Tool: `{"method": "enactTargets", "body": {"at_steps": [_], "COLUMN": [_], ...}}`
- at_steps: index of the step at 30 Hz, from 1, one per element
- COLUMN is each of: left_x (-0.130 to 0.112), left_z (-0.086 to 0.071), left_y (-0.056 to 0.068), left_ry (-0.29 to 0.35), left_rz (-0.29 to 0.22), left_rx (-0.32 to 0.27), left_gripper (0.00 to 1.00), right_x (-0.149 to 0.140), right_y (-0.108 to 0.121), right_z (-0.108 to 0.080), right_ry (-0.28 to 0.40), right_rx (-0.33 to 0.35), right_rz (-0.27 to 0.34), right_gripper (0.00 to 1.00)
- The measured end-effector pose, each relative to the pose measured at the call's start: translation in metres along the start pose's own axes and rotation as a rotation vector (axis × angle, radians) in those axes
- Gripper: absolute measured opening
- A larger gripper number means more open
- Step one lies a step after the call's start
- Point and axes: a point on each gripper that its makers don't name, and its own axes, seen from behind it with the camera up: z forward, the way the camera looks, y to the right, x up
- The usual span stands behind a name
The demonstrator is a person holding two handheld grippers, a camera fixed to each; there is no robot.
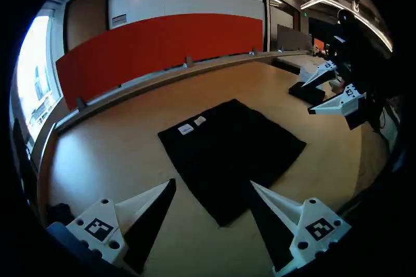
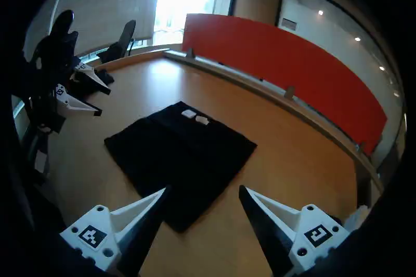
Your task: Fold towel
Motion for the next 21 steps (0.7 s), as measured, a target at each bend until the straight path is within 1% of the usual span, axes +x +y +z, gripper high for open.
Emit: {"method": "enactTargets", "body": {"at_steps": [7, 13, 21], "left_x": [-0.031, -0.054, -0.071], "left_z": [0.015, 0.025, 0.034], "left_y": [0.008, 0.015, 0.022], "left_ry": [-0.066, -0.117, -0.155], "left_rz": [-0.003, -0.002, -0.009], "left_rx": [-0.030, -0.054, -0.077], "left_gripper": [0.95, 0.95, 0.94], "right_x": [-0.027, -0.047, -0.067], "right_y": [-0.010, -0.020, -0.031], "right_z": [0.015, 0.023, 0.030], "right_ry": [-0.047, -0.087, -0.135], "right_rx": [0.018, 0.042, 0.069], "right_rz": [0.001, -0.006, -0.011], "right_gripper": [0.99, 0.99, 0.99]}}
